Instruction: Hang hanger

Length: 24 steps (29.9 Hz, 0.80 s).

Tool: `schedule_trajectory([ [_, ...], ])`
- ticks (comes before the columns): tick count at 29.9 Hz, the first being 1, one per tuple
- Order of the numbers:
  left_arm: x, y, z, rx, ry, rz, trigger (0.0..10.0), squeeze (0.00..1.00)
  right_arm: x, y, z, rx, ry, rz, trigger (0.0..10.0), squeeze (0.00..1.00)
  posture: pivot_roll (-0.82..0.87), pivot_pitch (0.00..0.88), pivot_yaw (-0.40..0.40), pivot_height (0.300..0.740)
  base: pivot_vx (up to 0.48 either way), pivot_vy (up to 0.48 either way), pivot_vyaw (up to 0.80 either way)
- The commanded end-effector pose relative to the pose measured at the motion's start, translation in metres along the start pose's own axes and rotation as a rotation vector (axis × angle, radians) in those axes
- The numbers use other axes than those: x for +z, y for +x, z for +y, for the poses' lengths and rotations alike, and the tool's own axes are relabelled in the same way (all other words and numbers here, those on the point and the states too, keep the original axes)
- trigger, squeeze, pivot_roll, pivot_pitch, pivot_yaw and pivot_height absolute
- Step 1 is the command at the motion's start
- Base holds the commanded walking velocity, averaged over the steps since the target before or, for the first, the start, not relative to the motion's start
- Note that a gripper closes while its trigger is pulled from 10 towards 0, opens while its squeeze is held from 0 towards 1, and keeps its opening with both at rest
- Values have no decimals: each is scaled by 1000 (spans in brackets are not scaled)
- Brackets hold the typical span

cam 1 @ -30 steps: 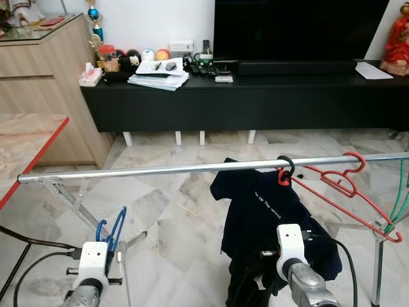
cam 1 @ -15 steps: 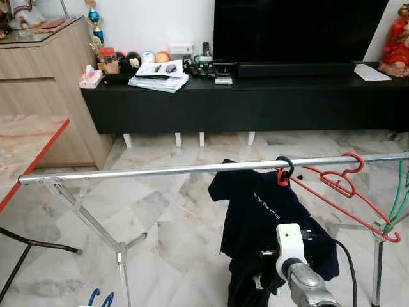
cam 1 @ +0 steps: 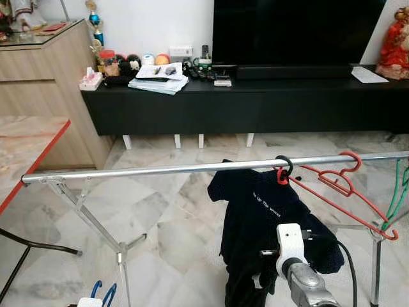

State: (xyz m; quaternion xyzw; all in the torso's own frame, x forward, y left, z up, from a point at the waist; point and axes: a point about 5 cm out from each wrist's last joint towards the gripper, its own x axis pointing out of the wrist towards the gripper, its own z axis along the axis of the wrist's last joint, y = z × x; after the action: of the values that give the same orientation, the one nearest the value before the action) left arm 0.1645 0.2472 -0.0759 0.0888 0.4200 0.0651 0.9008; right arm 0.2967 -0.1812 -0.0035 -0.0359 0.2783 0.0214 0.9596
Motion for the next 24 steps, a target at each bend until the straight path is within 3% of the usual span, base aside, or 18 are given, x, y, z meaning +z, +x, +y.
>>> schedule_trajectory([
  [1, -11, -2, 1, 2, -14, 49, 10000, 0, 8, 1, 1, -4, 17, -37, 10000, 0, 40, 1, 31, 740, 0, 0, 0],
  [10, -27, -8, 0, -1, -25, 107, 10000, 0, 8, 1, 1, -3, 17, -38, 10000, 0, 44, 13, 31, 740, 0, 0, 0],
  [24, -33, -9, -4, -6, -34, 136, 10000, 0, 9, 2, 2, -2, 19, -41, 10000, 0, 50, 23, 32, 740, -17, 0, 0],
])
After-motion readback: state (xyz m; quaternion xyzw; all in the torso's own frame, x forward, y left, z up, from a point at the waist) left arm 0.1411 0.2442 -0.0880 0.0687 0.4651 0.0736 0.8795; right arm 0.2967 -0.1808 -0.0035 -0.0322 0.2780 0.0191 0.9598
